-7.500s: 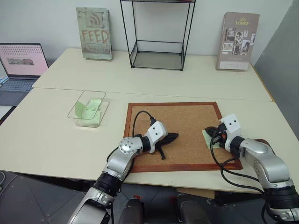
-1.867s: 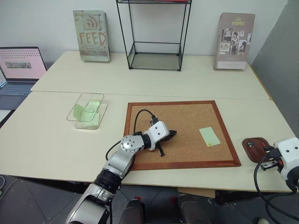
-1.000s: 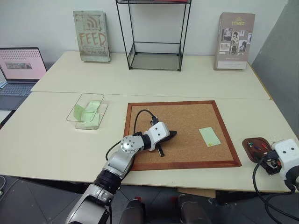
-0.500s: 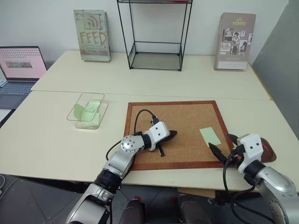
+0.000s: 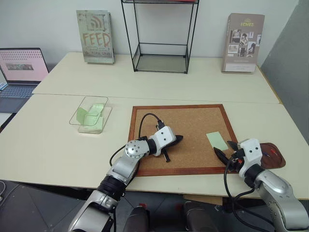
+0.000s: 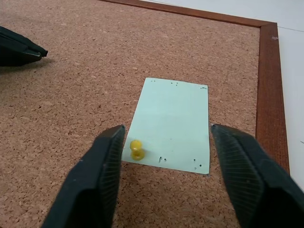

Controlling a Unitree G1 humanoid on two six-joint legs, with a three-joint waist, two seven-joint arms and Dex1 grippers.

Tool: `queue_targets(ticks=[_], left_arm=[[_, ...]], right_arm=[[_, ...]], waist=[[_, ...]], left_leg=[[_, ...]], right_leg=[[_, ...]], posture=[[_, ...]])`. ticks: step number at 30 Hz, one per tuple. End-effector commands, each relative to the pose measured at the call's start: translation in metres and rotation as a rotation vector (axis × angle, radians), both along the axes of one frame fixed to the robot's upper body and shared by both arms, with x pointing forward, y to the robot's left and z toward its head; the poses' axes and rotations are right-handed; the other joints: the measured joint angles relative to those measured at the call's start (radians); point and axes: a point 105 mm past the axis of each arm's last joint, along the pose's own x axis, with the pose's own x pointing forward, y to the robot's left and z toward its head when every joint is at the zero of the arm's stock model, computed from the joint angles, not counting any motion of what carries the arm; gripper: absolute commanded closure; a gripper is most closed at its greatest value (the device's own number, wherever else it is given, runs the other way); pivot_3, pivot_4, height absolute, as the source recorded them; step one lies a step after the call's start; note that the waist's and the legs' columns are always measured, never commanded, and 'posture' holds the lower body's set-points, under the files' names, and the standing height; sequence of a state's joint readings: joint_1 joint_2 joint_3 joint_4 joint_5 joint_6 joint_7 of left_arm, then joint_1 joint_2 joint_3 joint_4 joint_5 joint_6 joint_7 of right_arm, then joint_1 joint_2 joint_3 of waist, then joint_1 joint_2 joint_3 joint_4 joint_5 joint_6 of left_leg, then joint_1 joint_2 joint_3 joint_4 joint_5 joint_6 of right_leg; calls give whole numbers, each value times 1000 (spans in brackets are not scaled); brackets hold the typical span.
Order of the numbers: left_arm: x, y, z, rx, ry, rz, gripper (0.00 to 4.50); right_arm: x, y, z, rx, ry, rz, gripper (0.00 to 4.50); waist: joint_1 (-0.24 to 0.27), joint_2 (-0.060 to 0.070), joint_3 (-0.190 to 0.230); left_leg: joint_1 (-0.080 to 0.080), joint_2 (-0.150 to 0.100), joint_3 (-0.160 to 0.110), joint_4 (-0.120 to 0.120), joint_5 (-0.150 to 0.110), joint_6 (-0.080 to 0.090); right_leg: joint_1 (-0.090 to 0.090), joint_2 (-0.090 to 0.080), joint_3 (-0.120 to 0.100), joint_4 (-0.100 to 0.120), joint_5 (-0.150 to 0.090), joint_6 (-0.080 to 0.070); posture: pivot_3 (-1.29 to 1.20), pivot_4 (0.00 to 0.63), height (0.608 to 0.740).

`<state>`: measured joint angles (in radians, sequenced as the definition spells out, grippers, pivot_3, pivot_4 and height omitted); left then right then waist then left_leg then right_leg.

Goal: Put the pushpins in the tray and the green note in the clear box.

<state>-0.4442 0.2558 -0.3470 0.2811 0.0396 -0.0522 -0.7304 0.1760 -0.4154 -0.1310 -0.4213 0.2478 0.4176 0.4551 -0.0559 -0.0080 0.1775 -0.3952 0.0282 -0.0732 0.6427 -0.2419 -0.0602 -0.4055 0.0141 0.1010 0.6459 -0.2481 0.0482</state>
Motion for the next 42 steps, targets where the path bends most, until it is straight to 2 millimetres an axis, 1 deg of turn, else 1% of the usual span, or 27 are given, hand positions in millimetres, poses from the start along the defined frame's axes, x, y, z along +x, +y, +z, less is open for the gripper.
queue_targets(ticks=[1,5,10,15,23,28,32,34,35,36,37,41,42], left_arm=[[-1,7,-19,50,48,34,4500],[-1,8,-19,49,49,36,4500],[-1,7,-19,47,50,36,4500],[-1,7,-19,44,51,39,4500],[0,6,-19,37,59,43,4500],[2,3,-17,20,66,47,4500],[6,-2,-8,-27,72,53,4500],[7,-9,10,-100,57,37,4500],[8,-12,19,-136,45,29,4308],[7,-14,26,-159,39,17,4308],[7,-16,30,-177,47,5,4065],[1,-22,47,-242,99,-79,3353],[-3,-23,53,-259,123,-118,3212]], right_arm=[[-1,2,5,-2,-29,19,2580],[-3,4,3,0,-12,32,3357],[-5,6,2,4,-3,40,4483],[-6,7,8,17,-23,41,4494],[-7,14,47,25,-128,91,4494],[-6,16,63,16,-163,109,4494],[-3,18,71,7,-181,119,4494],[2,16,75,5,-187,110,4494],[4,15,78,4,-189,108,4499],[6,14,79,3,-191,107,4499],[7,14,81,2,-191,106,4500],[15,13,89,2,-194,103,4500],[17,12,92,8,-196,103,4500]], waist=[[0,0,0],[0,0,0],[0,0,0],[0,0,0],[2,0,0],[2,0,0],[4,0,0],[5,-1,0],[5,-1,0],[5,-1,0],[5,-3,1],[5,-6,3],[5,-6,3]], left_leg=[[0,0,0,0,0,0],[0,0,0,0,0,0],[0,0,0,0,0,0],[0,0,0,0,0,0],[-1,0,0,0,0,0],[0,0,-1,0,0,0],[-1,-1,-1,1,0,0],[-1,-1,-1,1,0,0],[-1,-1,-1,1,0,0],[-2,-1,-1,1,0,0],[-2,-1,-1,1,0,0],[-5,-1,-1,0,0,0],[-5,-1,-1,-1,0,0]], right_leg=[[0,0,0,0,0,0],[0,0,0,0,0,0],[0,0,0,0,0,0],[0,0,0,0,0,0],[0,0,0,0,0,0],[0,0,0,0,0,0],[0,0,0,0,0,0],[0,0,0,0,0,0],[0,0,0,0,0,0],[0,0,0,0,0,0],[-1,0,0,0,0,0],[-2,0,-1,0,0,1],[-3,0,0,0,2,4]], posture=[[0,150,740],[0,150,740],[0,150,740],[0,150,740],[0,150,740],[0,150,740],[0,150,740],[0,150,740],[0,150,740],[0,150,740],[0,150,740],[0,150,740],[0,150,740]])
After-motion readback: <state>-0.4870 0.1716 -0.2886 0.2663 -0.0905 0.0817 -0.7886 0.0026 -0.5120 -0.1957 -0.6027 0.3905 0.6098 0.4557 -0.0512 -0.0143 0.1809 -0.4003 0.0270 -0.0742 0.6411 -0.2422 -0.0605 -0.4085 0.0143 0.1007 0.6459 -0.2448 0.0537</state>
